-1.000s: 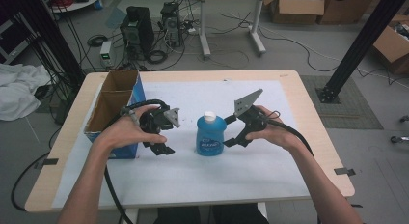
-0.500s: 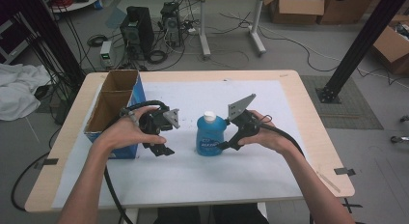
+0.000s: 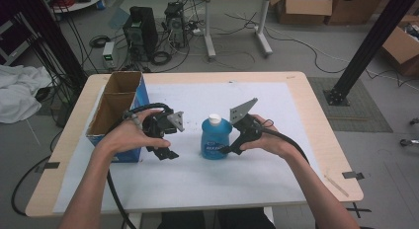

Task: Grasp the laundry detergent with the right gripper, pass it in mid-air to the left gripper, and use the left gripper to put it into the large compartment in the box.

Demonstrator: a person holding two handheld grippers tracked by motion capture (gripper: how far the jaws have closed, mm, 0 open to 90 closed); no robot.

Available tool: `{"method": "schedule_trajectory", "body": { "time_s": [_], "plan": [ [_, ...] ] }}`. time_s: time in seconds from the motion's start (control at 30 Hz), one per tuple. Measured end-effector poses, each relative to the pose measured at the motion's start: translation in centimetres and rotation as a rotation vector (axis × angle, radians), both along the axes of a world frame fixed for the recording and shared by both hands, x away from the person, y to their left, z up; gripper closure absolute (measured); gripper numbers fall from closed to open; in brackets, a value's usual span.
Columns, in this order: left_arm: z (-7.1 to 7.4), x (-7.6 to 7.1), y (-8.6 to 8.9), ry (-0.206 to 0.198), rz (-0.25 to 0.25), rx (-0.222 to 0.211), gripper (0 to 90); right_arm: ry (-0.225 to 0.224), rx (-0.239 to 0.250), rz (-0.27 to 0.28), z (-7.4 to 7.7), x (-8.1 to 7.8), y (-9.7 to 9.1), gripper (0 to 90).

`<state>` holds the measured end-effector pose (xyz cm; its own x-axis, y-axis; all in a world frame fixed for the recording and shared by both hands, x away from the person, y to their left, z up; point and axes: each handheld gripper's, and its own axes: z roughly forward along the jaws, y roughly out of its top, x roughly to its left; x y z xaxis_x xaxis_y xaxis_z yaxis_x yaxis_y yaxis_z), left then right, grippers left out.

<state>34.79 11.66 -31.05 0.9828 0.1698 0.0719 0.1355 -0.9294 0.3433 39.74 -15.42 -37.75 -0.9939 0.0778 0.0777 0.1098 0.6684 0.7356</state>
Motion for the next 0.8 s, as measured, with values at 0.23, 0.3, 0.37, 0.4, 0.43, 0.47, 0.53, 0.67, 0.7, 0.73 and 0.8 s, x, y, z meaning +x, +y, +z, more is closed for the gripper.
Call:
{"method": "schedule_trajectory", "body": {
  "time_s": [0.23, 0.3, 0.37, 0.4, 0.43, 0.47, 0.53, 0.67, 0.7, 0.73, 0.8],
  "plan": [
    [-0.07, -0.02, 0.05, -0.003, 0.005, -0.006, 17.2, -0.001, 0.039, -0.008, -0.08, 0.14, 0.21, 17.4],
    [-0.03, -0.01, 0.07, -0.002, 0.003, -0.004, 17.2, 0.0, 0.054, -0.008, -0.21, 0.07, 0.24, 18.1],
    [-0.06, -0.01, 0.08, -0.002, 0.004, -0.006, 17.2, -0.002, 0.057, -0.008, -0.28, 0.06, 0.26, 18.2],
    [-0.07, 0.0, 0.08, -0.003, 0.004, -0.006, 17.2, 0.001, 0.06, -0.007, -0.34, 0.05, 0.28, 18.6],
    [-0.06, 0.01, 0.09, -0.001, 0.004, -0.003, 17.2, -0.001, 0.061, -0.007, -0.38, 0.03, 0.3, 19.4],
    [-0.07, 0.02, 0.1, 0.0, 0.003, -0.002, 17.2, -0.003, 0.062, -0.006, -0.43, 0.01, 0.33, 20.3],
    [-0.13, 0.03, 0.1, 0.0, 0.005, -0.005, 17.2, -0.007, 0.061, -0.002, -0.53, 0.03, 0.41, 22.0],
    [-0.17, 0.03, 0.09, 0.001, 0.004, -0.007, 17.2, -0.006, 0.064, 0.001, -0.59, 0.07, 0.46, 23.0],
    [-0.16, 0.04, 0.09, 0.002, 0.003, -0.004, 17.2, -0.006, 0.064, 0.001, -0.59, 0.07, 0.46, 23.0],
    [-0.18, 0.05, 0.09, 0.003, 0.004, -0.004, 17.2, -0.006, 0.065, 0.003, -0.6, 0.11, 0.48, 24.1],
    [-0.17, 0.06, 0.09, 0.004, 0.004, -0.003, 17.2, -0.006, 0.066, 0.005, -0.6, 0.11, 0.5, 24.6]
  ]
}}
